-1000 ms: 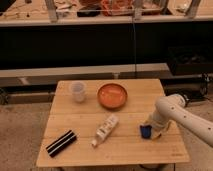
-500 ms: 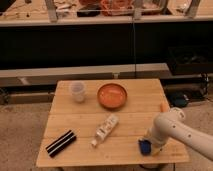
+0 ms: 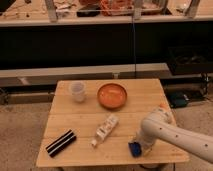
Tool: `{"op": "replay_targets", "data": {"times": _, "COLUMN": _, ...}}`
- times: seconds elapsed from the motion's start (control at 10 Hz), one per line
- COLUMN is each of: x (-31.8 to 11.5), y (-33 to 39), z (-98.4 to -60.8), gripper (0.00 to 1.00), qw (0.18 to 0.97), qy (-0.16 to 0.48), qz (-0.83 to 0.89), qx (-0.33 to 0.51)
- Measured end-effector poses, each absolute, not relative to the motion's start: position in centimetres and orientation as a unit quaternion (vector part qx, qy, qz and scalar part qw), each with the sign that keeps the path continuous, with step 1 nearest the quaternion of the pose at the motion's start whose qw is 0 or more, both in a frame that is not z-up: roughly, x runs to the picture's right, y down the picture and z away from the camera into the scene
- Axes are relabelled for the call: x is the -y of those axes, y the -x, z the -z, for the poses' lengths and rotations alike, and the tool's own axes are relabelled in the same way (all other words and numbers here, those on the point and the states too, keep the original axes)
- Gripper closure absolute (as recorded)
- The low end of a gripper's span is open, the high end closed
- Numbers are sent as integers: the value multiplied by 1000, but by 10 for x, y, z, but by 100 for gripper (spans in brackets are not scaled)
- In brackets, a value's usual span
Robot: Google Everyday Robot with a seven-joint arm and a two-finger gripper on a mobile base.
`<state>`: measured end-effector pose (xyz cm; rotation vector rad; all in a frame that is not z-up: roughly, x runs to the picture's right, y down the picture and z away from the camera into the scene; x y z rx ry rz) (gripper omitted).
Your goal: Wipe the white sponge on the table
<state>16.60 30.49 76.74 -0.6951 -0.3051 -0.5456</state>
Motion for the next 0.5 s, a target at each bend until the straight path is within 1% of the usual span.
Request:
{"op": "replay_targets", "data": {"times": 0.2, "x": -281, "y": -141, "z": -786, "gripper": 96, "qw": 881, "qy": 331, "qz": 302, "qx": 151}}
{"op": "replay_targets", "data": {"times": 0.5, "x": -254, "y": -131, "z": -806, "gripper": 96, "qw": 876, "qy": 328, "qz": 317, "qx": 157}}
